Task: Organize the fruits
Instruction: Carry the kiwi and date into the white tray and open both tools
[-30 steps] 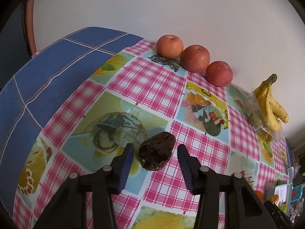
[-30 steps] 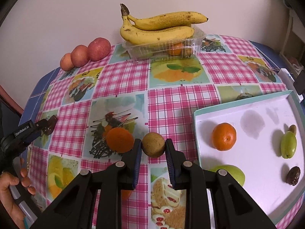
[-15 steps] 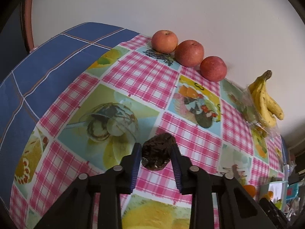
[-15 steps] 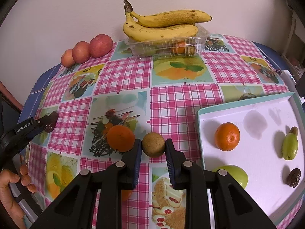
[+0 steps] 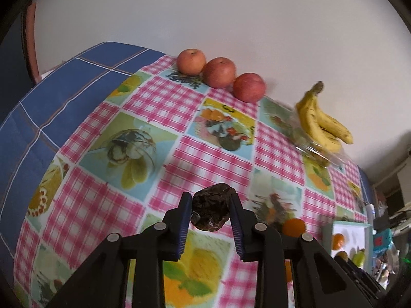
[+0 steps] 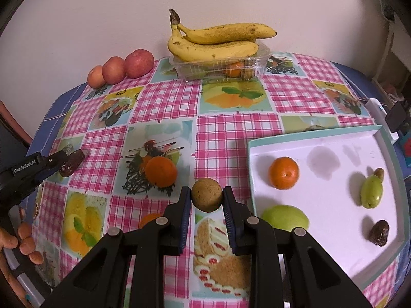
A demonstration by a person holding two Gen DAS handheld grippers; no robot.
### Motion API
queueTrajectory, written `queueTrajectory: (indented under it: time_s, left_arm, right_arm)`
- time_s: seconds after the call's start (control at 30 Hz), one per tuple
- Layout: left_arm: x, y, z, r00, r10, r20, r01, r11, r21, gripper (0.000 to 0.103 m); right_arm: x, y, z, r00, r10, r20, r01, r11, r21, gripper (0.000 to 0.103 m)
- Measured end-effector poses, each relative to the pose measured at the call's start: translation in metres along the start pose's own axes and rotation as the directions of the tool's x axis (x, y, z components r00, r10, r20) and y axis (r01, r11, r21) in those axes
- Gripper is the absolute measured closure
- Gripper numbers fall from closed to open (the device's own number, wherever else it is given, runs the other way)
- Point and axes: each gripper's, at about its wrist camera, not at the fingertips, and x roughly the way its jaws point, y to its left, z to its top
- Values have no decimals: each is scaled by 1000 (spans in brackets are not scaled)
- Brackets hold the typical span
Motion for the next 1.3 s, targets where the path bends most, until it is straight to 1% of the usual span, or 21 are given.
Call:
queueTrajectory:
  time_s: [0.17,0.33,0.57,0.77,0.9,1.07,1.17,1.3]
  left_arm:
    - [-15,-14,-7,999,-31,15,31,999,-11,72]
    - [-17,-29,-17,999,-51,2,51,999,-17,72]
    - [-14,-58,-32,995,-100,-25,100,995,2,72]
    - [-17,-97,-46,988,-150,-43,153,986,72,72]
    - [-21,-129,-58,981,-187,-55,193,971,143,72]
    - [-22,-167,-77,971,-225,-85,239,947,216,72]
    - [-20,-190,-89,961,-252,-112,273,930,248,72]
    - [-16,-222,-110,945,-282,-163,320,900,296,72]
  right_arm:
    - [-11,-10,-5,1000,-2,-4,2,1000,5,77]
    - [-15,-32,-6,1000,-26,-8,26,999,20,77]
    - [-20,-84,-7,997,-74,0,74,993,91,77]
    - [-25,-128,-9,993,-118,3,116,979,166,77]
    - [-31,-158,-12,991,-131,9,126,964,233,77]
    - [-39,-190,-16,983,-182,7,172,938,300,77]
    - [-42,-205,-19,981,-193,4,180,924,339,77]
    - [-46,-221,-23,977,-212,-3,198,907,372,77]
